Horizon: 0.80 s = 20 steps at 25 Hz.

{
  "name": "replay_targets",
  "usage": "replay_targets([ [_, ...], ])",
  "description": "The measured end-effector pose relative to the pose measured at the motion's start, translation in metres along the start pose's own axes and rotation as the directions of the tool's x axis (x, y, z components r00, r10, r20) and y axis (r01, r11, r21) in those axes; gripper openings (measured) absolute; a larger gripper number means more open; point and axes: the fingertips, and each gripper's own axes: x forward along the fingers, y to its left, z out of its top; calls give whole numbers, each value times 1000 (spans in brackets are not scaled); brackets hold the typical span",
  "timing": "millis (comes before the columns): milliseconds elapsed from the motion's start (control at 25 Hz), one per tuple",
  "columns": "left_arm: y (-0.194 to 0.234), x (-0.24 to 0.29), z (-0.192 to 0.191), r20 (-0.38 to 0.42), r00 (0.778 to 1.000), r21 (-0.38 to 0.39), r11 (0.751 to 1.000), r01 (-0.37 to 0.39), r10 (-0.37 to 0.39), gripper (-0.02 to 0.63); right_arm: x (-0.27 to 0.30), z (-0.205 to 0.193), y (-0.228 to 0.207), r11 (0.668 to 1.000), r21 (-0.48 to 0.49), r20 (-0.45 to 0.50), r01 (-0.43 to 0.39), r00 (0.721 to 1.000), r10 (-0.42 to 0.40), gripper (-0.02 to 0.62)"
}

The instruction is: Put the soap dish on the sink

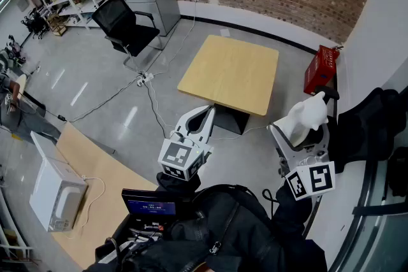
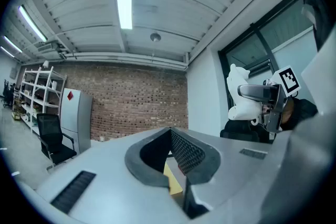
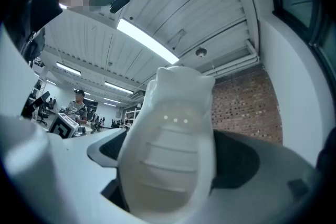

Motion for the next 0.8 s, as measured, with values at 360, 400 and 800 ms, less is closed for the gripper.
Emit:
replay_targets([
  [360,-16,14,-4,-14,1000,-5,1000,15,-15,2,-3,-10,-10,1000,-28,-41,1,999,-2,515],
  [400,-17,15,-5,-16,1000,-5,1000,15,-15,2,-3,-12,-11,1000,-30,-44,1,999,-2,515],
  [800,-33,26,-17,-51,999,-4,1000,11,-11,2,-6,-27,-14,996,-69,-82,-48,996,42,515],
])
